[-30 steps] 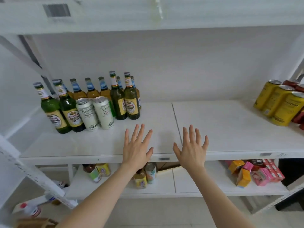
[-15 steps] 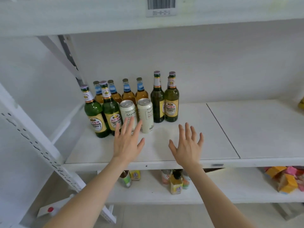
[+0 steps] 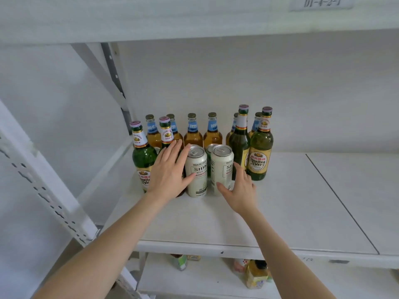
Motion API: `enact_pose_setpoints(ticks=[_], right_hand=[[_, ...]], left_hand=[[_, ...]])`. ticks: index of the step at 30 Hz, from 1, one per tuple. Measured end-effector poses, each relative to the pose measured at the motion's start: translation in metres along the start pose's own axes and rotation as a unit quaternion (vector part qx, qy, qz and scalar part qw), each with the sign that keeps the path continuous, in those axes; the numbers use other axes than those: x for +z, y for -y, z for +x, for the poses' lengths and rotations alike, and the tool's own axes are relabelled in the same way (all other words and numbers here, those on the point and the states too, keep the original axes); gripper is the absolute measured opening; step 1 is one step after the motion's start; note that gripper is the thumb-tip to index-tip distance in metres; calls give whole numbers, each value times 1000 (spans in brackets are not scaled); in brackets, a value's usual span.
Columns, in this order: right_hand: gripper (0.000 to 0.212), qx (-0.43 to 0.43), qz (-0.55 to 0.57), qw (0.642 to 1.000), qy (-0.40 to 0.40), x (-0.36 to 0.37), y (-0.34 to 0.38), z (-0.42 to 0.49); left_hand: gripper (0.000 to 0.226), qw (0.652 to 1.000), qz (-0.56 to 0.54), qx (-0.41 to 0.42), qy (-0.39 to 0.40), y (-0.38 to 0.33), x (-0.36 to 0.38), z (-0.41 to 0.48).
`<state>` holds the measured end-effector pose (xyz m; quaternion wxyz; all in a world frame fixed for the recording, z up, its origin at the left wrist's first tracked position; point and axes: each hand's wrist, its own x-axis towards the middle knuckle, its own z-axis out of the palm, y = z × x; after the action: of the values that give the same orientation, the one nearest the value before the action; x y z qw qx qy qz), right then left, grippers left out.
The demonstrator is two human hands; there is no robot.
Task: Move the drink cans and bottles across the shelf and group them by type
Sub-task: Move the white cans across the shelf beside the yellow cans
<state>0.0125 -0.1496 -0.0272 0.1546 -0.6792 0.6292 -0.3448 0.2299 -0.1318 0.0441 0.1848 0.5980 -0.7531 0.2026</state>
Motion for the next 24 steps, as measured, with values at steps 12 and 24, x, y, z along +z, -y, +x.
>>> enact_pose_setpoints(ticks=[12,24], right_hand=[[73,53,334,936,95,19,-13,41],[71,89,403,908,77,5,-19,29]], left_hand=[[92,993,-22,71,92,-3,13,45],[76,977,-116,54,173,-9,0,63]])
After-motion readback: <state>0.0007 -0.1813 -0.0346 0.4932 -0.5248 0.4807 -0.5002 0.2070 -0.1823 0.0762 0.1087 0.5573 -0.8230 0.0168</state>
